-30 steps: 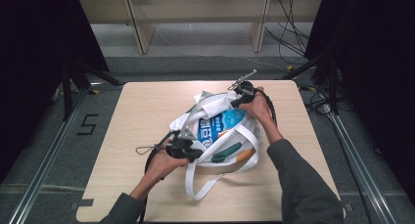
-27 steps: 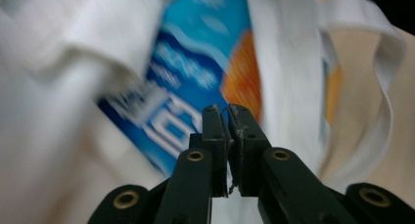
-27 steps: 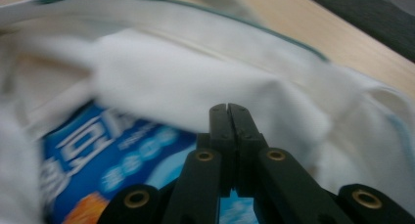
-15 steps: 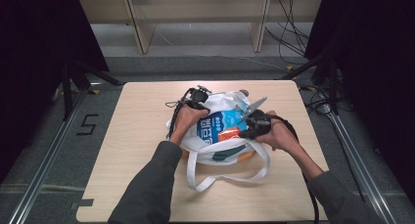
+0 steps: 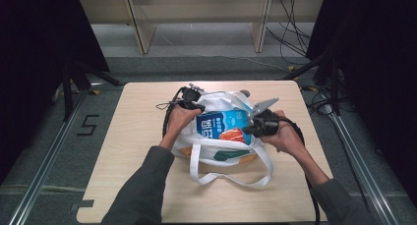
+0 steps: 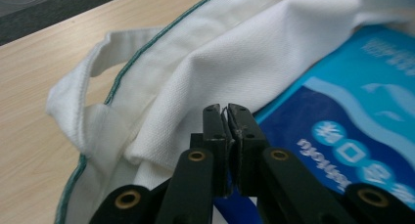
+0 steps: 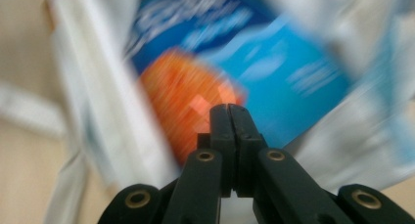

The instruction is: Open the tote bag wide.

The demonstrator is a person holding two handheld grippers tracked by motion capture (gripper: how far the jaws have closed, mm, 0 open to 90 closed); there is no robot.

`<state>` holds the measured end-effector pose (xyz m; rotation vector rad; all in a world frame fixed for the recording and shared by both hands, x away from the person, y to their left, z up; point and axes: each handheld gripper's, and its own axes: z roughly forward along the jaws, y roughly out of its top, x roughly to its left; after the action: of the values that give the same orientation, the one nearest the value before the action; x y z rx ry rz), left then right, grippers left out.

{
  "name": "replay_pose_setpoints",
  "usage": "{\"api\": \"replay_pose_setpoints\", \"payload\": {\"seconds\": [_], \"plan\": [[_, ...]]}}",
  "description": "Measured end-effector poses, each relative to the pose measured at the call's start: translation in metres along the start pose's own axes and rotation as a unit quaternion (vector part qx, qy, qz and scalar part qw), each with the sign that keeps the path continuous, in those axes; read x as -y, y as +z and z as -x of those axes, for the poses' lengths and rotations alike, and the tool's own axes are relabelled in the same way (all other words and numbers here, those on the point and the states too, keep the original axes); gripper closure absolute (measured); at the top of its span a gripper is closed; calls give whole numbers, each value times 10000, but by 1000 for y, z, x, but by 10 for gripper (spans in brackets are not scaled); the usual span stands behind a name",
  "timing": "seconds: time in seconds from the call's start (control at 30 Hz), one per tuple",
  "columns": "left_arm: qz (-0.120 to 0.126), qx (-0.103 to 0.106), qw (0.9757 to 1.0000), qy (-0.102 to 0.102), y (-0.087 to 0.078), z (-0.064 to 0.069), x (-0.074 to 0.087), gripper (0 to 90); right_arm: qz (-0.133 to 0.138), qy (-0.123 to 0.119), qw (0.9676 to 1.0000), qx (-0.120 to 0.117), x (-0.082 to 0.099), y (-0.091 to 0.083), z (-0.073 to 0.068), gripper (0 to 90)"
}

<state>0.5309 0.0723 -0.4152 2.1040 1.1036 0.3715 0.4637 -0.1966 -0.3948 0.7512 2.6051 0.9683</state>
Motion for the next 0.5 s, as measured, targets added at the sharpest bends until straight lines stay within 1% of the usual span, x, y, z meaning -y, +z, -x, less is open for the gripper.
{"api": "replay_pose_setpoints", "payload": {"seconds": [0.03,0.07,0.1,0.13,0.17,0.2,0.23,0.27,0.3,0.33,0.37,0.4,0.43,0.47,0.5], "plan": [[-10,0,10000,59,-4,2,2,847,45,-29,9999,112,-5,1,4,900],[-138,-107,9998,129,-5,4,3,840,110,86,9995,281,-17,11,18,898],[-286,-145,9993,207,-4,6,3,839,109,215,9989,395,-22,19,25,899],[-357,-157,9988,296,-2,7,1,838,85,273,9984,483,-26,28,33,900],[-404,-174,9985,325,0,9,0,837,3,354,9980,521,-29,37,40,900],[-404,-174,9985,325,0,9,0,837,11,499,9972,559,-30,47,45,900],[-569,-293,9970,445,2,8,0,837,-70,526,9968,599,-30,56,51,900],[-669,-390,9958,497,2,4,2,840,-246,553,9961,637,-30,64,56,900],[-748,-465,9950,479,2,1,5,842,-438,580,9953,635,-28,70,61,900],[-838,-427,9946,437,1,-8,11,867,-543,679,9941,654,-26,74,65,900],[-903,-536,9936,405,0,-13,17,872,-644,716,9923,773,-21,81,73,900],[-903,-536,9936,405,0,-13,17,891,-644,716,9923,773,-21,81,73,900],[-969,-322,9948,69,-2,-29,34,892,-959,909,9877,833,-10,93,84,900],[-788,-149,9964,-281,-2,-37,40,893,-939,1053,9876,695,-2,99,91,900],[-640,18,9964,-549,-2,-45,48,895,-887,1504,9830,561,2,103,92,900]]}}
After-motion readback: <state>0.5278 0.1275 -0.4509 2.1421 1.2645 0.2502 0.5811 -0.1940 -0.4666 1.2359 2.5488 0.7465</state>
